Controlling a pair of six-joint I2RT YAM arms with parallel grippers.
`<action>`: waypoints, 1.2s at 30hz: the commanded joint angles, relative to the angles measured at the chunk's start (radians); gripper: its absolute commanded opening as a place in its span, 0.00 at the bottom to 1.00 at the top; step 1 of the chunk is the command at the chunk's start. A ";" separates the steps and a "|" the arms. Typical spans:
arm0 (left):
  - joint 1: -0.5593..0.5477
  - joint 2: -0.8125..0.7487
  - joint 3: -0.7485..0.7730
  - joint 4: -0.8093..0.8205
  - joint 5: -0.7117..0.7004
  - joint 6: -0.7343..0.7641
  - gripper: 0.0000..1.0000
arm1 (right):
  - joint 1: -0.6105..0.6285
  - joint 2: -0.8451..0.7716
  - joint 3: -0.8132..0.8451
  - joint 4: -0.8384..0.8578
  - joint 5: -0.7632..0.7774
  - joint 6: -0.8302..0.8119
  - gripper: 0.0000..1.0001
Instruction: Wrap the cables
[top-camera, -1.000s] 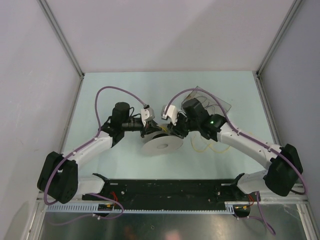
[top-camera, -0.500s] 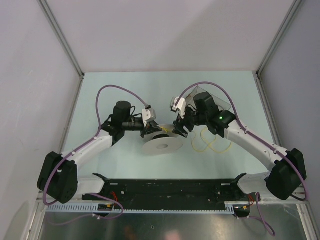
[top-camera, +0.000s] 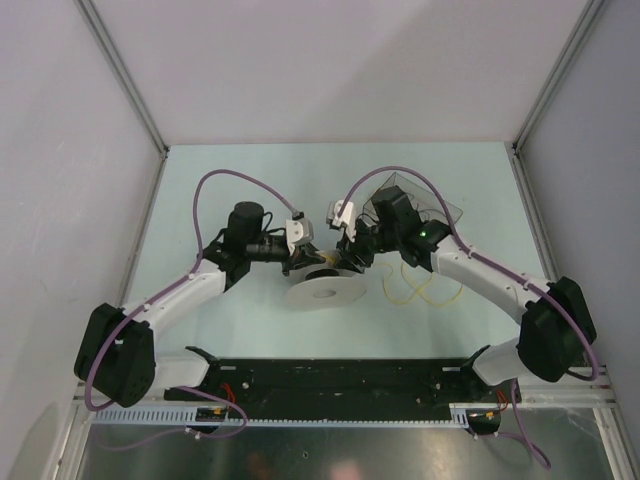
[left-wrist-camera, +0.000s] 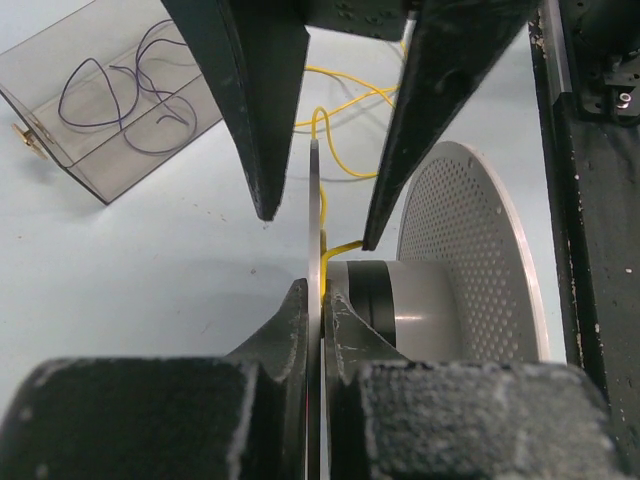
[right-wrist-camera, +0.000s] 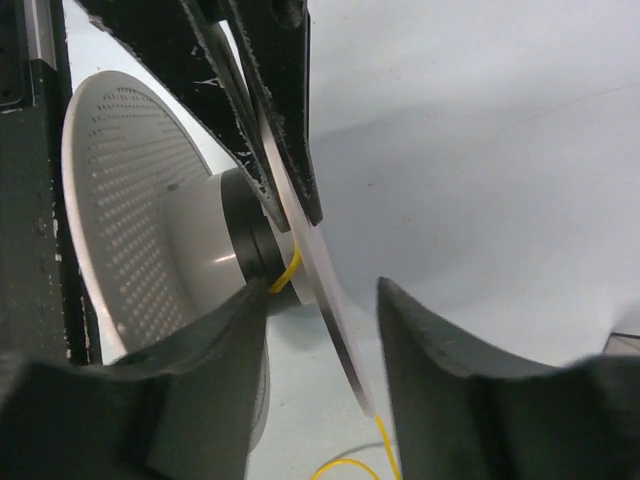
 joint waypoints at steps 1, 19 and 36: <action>-0.006 -0.017 0.046 0.020 0.018 0.054 0.00 | 0.005 0.031 0.006 0.053 -0.030 -0.009 0.44; -0.013 0.024 0.090 0.019 0.000 0.008 0.20 | -0.015 0.067 0.006 0.066 -0.014 -0.010 0.00; -0.017 0.045 0.103 0.012 0.018 0.013 0.26 | -0.017 0.063 0.006 0.062 -0.011 -0.029 0.00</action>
